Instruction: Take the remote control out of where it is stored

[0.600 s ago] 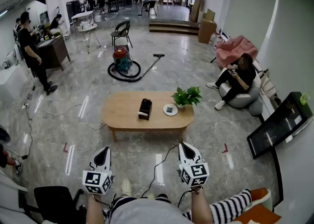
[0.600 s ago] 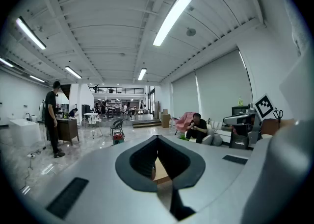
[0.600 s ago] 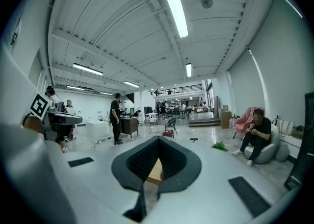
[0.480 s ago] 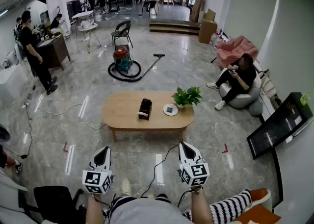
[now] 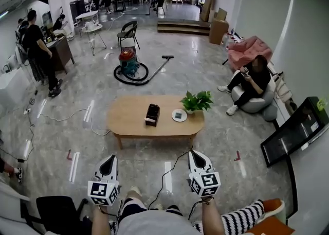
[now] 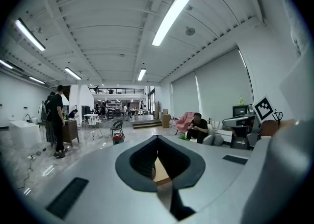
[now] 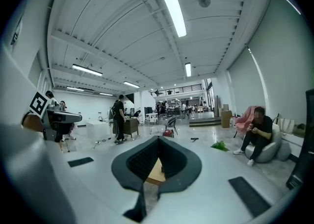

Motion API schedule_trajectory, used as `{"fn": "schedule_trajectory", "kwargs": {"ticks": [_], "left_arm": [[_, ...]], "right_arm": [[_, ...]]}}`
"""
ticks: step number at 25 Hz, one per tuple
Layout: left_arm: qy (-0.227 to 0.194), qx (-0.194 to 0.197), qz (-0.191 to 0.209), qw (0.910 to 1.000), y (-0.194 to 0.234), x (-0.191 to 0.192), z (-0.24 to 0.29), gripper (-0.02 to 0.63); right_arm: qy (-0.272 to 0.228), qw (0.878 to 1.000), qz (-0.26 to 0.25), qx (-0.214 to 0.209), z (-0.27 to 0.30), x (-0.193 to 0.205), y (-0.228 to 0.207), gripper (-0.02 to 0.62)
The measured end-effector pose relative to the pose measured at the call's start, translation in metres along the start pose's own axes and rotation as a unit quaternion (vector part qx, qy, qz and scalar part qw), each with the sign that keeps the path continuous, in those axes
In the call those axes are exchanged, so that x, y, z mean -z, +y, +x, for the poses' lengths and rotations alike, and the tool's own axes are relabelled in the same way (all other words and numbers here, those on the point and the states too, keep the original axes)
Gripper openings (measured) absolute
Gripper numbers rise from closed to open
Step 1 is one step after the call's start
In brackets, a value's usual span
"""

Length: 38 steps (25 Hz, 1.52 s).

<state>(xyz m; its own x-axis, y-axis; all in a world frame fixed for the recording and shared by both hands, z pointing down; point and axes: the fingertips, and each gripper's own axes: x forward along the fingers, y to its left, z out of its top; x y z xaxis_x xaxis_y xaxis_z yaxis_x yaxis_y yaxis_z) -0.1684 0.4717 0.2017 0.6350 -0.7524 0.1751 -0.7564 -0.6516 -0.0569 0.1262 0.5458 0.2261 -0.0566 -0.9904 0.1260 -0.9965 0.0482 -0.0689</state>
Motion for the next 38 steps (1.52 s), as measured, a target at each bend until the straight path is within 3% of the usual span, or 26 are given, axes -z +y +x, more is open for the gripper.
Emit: {"fn": "schedule_trajectory", "kwargs": {"ticks": [8,29,38], "left_arm": [[0.013,0.000,0.007,0.9999,0.018,0.009,0.034,0.006],[0.037,0.034,-0.005,0.9988,0.131,-0.017,0.254,0.006],[0.053,0.031,-0.018,0.9979,0.183,0.005,0.317,0.006]], "right_arm": [[0.013,1.000,-0.002,-0.008,0.043,0.013,0.000,0.002],[0.053,0.999,-0.008,-0.011,0.273,-0.004,-0.039,0.002],[0.069,0.997,-0.014,-0.020,0.360,0.017,-0.042,0.002]]}}
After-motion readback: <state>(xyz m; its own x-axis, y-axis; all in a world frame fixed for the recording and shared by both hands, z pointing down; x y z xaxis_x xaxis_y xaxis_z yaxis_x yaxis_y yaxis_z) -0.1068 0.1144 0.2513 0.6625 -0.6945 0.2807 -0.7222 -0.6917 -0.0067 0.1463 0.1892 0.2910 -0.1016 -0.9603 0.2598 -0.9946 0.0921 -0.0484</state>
